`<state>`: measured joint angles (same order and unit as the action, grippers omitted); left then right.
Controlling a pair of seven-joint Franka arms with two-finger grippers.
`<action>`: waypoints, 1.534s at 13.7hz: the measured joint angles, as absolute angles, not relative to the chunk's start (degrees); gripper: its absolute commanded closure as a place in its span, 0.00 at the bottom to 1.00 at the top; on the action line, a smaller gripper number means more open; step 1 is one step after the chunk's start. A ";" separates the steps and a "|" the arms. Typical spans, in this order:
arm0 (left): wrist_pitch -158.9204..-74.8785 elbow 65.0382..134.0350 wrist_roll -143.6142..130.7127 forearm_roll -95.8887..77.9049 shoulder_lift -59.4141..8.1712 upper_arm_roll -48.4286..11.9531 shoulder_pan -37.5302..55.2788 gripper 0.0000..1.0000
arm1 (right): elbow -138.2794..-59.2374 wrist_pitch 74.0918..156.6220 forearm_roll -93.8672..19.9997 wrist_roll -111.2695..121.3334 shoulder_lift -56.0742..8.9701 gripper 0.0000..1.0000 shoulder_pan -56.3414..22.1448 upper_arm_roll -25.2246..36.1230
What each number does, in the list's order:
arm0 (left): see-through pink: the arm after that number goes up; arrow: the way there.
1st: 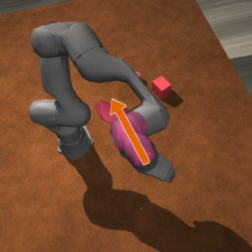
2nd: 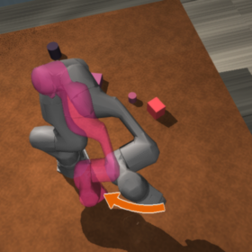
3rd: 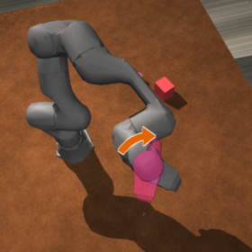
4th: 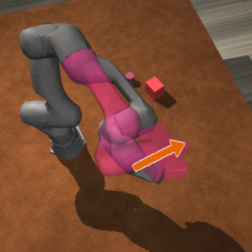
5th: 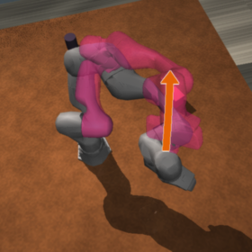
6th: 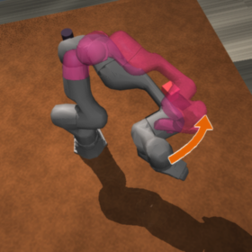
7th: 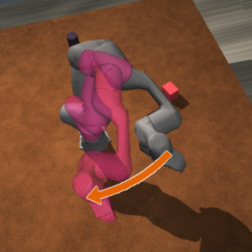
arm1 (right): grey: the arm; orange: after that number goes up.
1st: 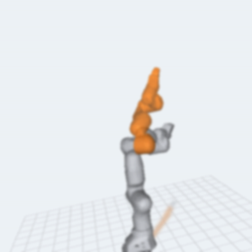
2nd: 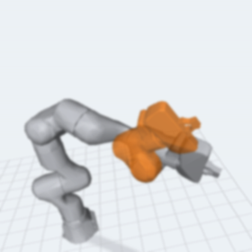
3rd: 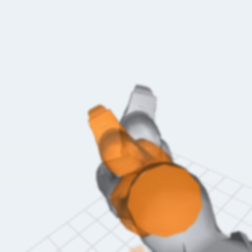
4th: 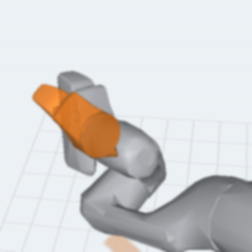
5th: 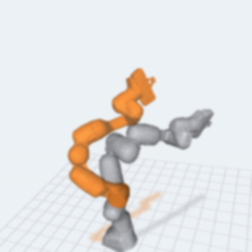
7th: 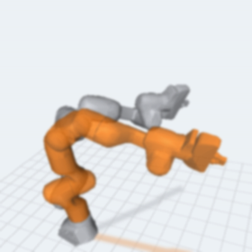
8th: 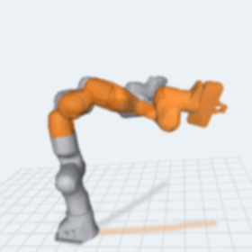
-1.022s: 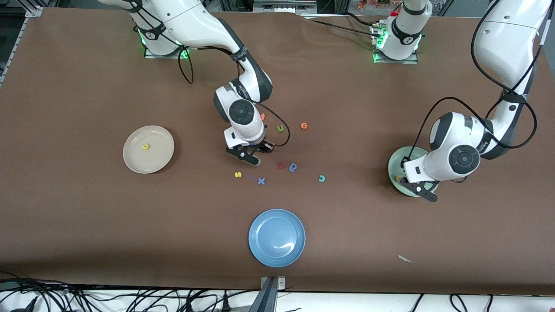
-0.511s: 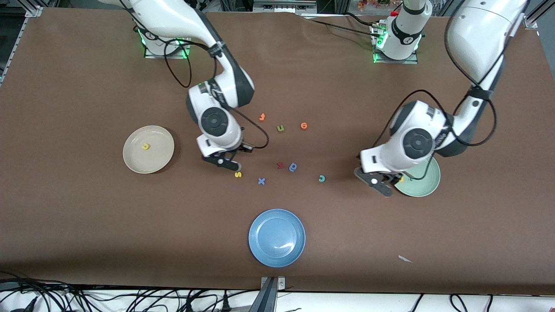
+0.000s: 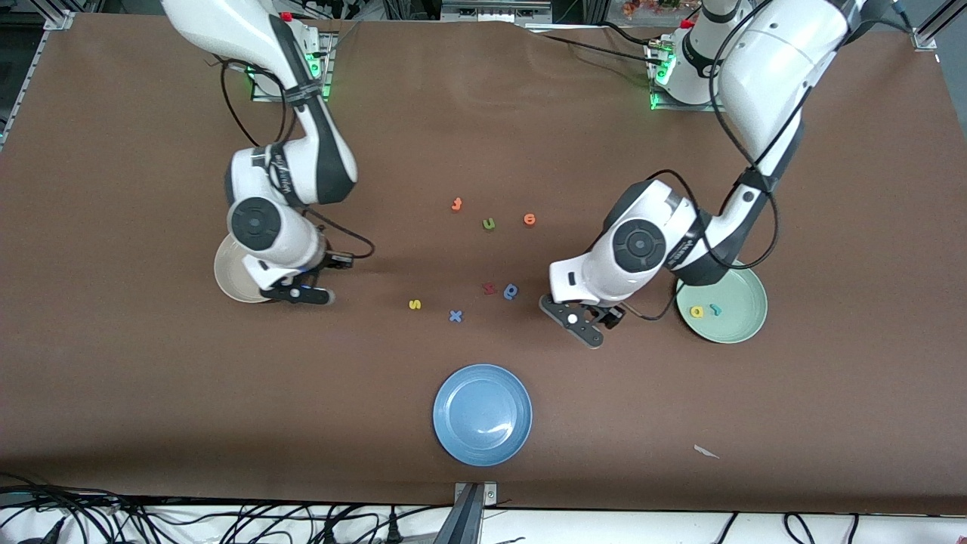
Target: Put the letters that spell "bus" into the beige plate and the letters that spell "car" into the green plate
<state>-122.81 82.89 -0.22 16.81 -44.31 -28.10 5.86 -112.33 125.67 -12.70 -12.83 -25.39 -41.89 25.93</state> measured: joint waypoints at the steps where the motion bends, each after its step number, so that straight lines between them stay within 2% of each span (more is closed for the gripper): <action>1: -122.80 81.75 -1.22 16.81 -45.52 -27.95 6.24 0.55 | -115.97 127.90 -12.70 -9.31 -23.95 0.74 -41.89 27.54; 4: -122.79 80.36 -4.45 16.81 -48.07 -26.99 6.21 0.52 | -123.86 131.43 -12.69 1.33 -19.60 0.72 -41.94 33.44; 5: -122.79 80.34 -5.67 16.81 -48.54 -26.98 6.27 0.52 | -125.31 132.35 -12.69 3.92 -18.76 0.68 -41.92 35.29; 6: -122.79 80.34 -6.44 16.82 -48.91 -26.98 6.40 0.52 | -126.64 133.66 -12.70 5.64 -18.17 0.48 -41.86 36.78; 7: -122.79 80.33 -6.65 16.82 -49.24 -26.98 6.52 0.51 | -127.83 135.15 -12.70 6.08 -17.91 0.22 -41.81 37.52; 8: -122.78 80.33 -6.80 16.82 -49.58 -26.91 6.62 0.50 | -128.75 136.24 -12.71 6.02 -17.88 0.00 -41.81 37.71; 15: -125.63 80.32 -7.52 16.82 -52.26 -26.75 7.24 0.50 | -126.81 137.33 -12.82 0.31 -17.69 0.00 -42.72 36.44; 18: -125.97 80.32 -7.53 16.84 -52.95 -26.57 7.38 0.51 | -119.96 133.28 -13.47 -9.79 -19.21 0.00 -43.42 32.28; 21: -125.97 80.32 -7.53 16.86 -53.25 -26.10 7.50 0.51 | -109.31 126.98 -19.67 -16.15 -24.92 0.01 -43.92 29.43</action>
<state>-125.97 80.32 -7.53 16.86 -53.25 -26.10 7.50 -109.31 126.98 -19.67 -16.15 -24.92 -43.92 29.43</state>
